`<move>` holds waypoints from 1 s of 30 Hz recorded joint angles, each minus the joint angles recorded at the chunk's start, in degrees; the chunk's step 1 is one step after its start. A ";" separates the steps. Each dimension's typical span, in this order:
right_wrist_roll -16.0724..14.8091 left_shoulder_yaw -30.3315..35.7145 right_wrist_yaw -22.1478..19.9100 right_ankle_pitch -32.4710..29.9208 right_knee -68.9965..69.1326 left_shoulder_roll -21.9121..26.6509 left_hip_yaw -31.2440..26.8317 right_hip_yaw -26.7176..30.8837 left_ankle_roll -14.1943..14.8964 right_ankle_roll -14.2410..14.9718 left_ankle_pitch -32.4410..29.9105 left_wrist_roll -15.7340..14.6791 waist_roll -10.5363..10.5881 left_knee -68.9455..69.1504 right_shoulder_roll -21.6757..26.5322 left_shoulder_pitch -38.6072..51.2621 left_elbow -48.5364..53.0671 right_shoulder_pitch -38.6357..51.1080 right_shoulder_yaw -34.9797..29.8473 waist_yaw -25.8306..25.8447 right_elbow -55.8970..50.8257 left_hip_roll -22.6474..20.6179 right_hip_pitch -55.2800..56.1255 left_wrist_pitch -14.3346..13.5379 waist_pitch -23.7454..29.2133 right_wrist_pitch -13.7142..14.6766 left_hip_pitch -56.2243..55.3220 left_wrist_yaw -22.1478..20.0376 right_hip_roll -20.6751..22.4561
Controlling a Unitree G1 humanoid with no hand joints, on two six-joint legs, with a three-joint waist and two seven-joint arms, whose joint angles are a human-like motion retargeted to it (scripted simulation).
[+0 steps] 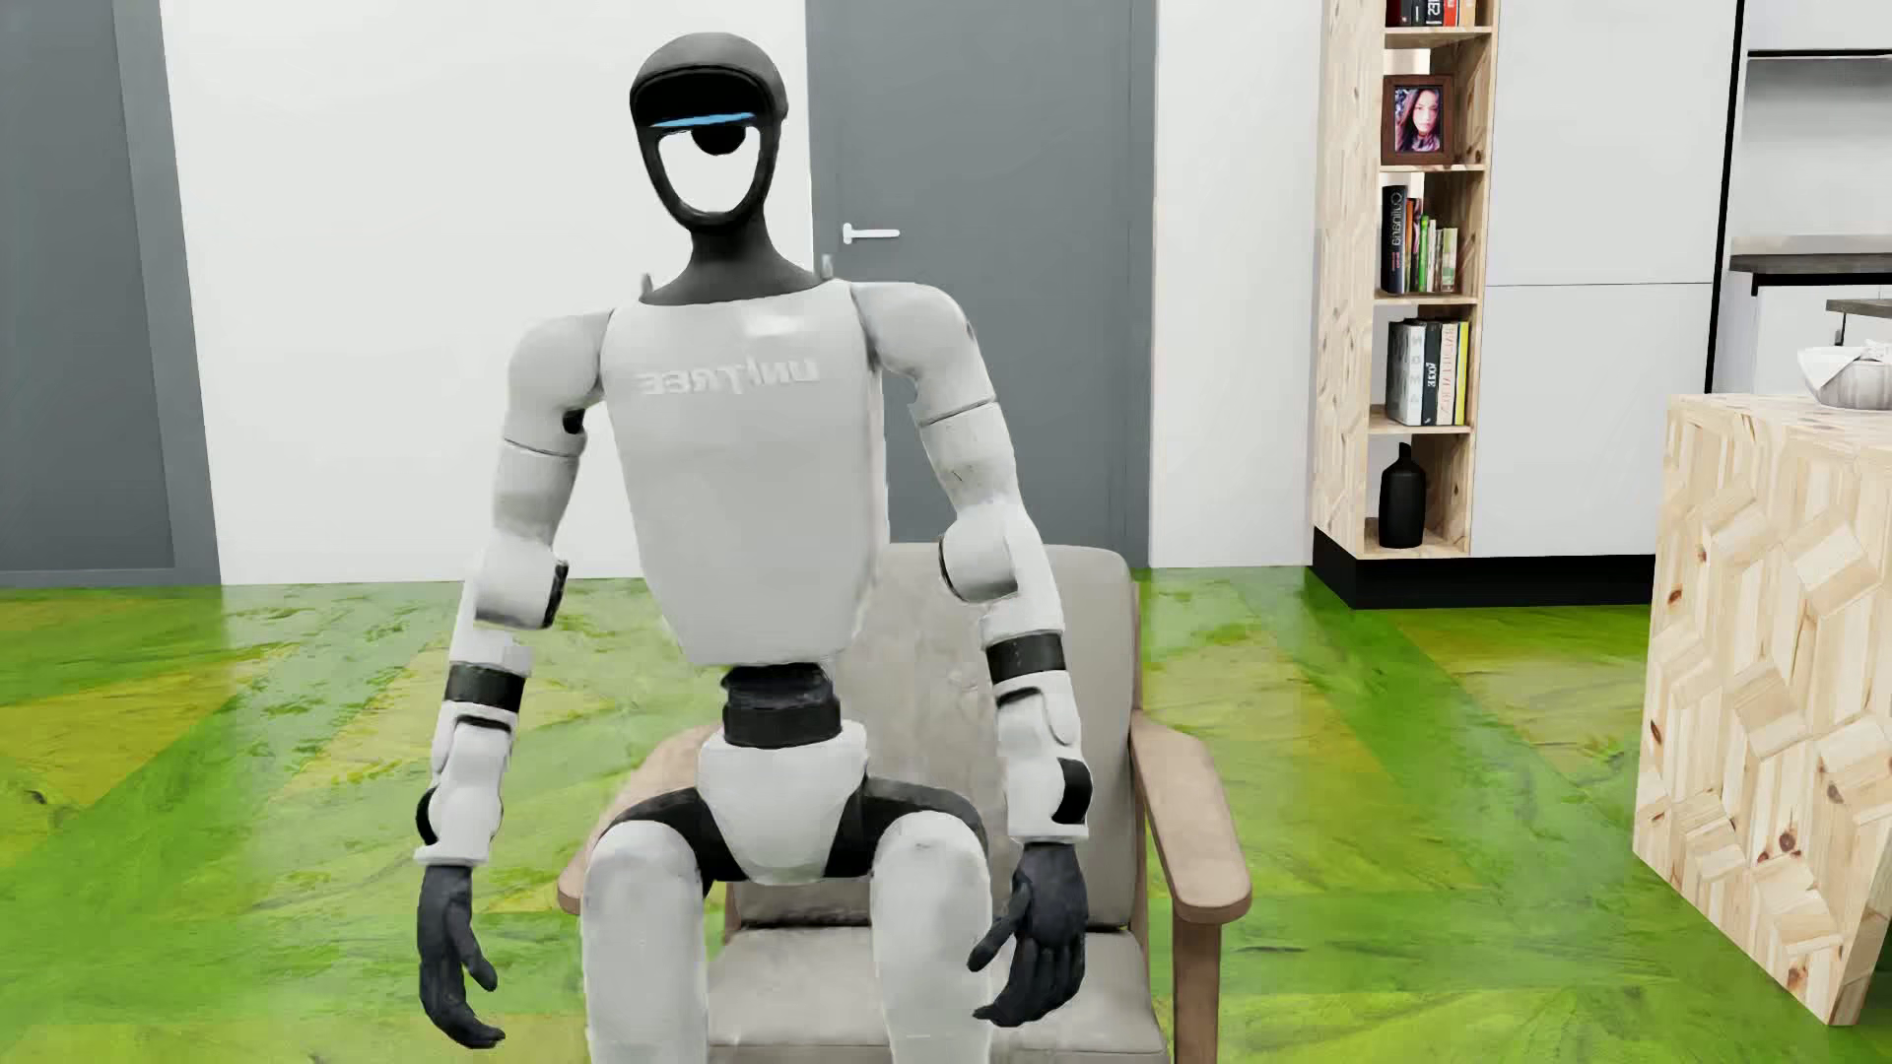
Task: Take a seat on the dark chair
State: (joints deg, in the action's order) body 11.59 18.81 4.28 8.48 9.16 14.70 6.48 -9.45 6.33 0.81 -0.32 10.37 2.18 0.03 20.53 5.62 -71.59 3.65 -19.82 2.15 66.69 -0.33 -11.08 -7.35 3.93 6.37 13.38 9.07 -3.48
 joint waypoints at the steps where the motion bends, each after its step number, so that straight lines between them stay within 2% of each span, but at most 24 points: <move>1: 1.09 -0.63 0.74 0.21 0.13 -0.28 0.02 0.08 0.05 0.20 0.31 0.17 0.16 0.03 0.13 -0.78 -0.94 -0.61 -0.22 0.02 1.95 0.04 -0.15 0.26 -0.53 -0.21 0.30 -0.16 -0.16; 3: 3.57 -1.51 3.13 0.30 0.11 -0.41 0.39 -0.27 0.02 0.18 0.44 -0.09 0.20 -0.03 0.77 -1.95 -1.25 -2.00 -0.20 0.01 2.82 -0.08 -0.42 0.36 -0.81 0.33 0.68 0.12 -0.16; 6: 3.42 -1.18 5.71 0.31 0.09 -0.52 0.39 -0.12 0.06 0.15 0.57 -0.03 0.30 -0.09 2.10 -2.97 1.23 -4.12 0.73 0.11 -0.21 0.01 -0.27 -0.40 -1.19 1.66 0.58 1.74 -0.13; 15: 2.23 1.64 4.32 -1.88 -0.71 -1.85 -0.43 1.16 -1.63 -1.31 -0.03 -1.57 0.21 1.89 -0.39 0.77 6.46 1.48 -2.88 -0.02 -5.32 -0.11 1.26 -0.46 1.53 1.72 -2.21 0.54 0.82; 17: 2.18 2.66 4.81 -1.18 2.96 -1.50 -0.96 1.61 -1.97 -1.51 0.03 -1.71 0.11 4.29 -0.58 2.99 7.53 3.99 -4.23 -0.25 -7.29 0.08 4.14 -0.50 4.05 2.18 -4.39 0.02 0.78; 18: 1.74 3.36 5.04 -0.90 4.46 -1.56 -1.18 2.18 -2.08 -1.78 -0.51 -1.44 -0.48 4.97 -0.76 4.03 6.64 4.11 -5.01 -0.53 -7.90 0.09 6.16 -0.09 3.49 1.70 -6.33 -0.14 0.68; 20: 2.31 5.34 4.95 0.64 12.70 -1.01 -2.51 4.34 -1.75 -1.32 1.62 -1.68 -0.67 14.43 -0.88 7.76 8.22 8.18 -8.02 -0.83 -9.34 1.03 13.71 0.48 6.18 1.40 -14.76 -0.53 -0.18; 23: 3.23 8.30 4.39 2.67 23.60 -0.35 -3.96 6.40 -0.13 1.27 4.26 -1.92 -0.95 26.10 -0.45 12.81 11.53 13.98 -13.64 -1.13 -10.80 2.36 23.44 0.68 11.94 1.09 -25.12 -1.73 -2.70; 26: 4.95 11.25 5.58 4.95 34.50 1.00 -4.21 8.03 1.03 1.72 7.29 -2.25 -0.83 38.81 1.73 17.69 16.44 20.39 -20.71 -1.14 -15.68 3.89 33.04 0.53 18.71 1.09 -35.77 -2.68 -3.87; 28: 5.68 14.05 6.41 6.66 42.51 3.48 -5.22 10.06 2.12 1.76 9.39 -1.38 -0.63 47.87 5.07 21.36 22.53 25.74 -26.14 -1.15 -22.67 5.00 40.67 -0.54 23.40 2.07 -44.00 -2.32 -4.15; 30: 6.98 18.08 5.46 8.34 50.67 7.56 -6.29 11.96 2.68 2.61 11.24 0.51 -0.45 56.62 8.40 25.34 30.31 32.27 -32.28 -1.00 -29.58 5.79 48.85 -3.35 27.47 4.14 -52.62 -1.59 -4.52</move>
State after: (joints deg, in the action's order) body 18.56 36.89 9.74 16.83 59.82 22.26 0.19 2.51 9.01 3.41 10.92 10.89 1.73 56.66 28.94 30.96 -41.28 35.93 -52.10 1.15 37.11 5.46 37.77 -10.70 31.40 10.51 -39.24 7.47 -7.99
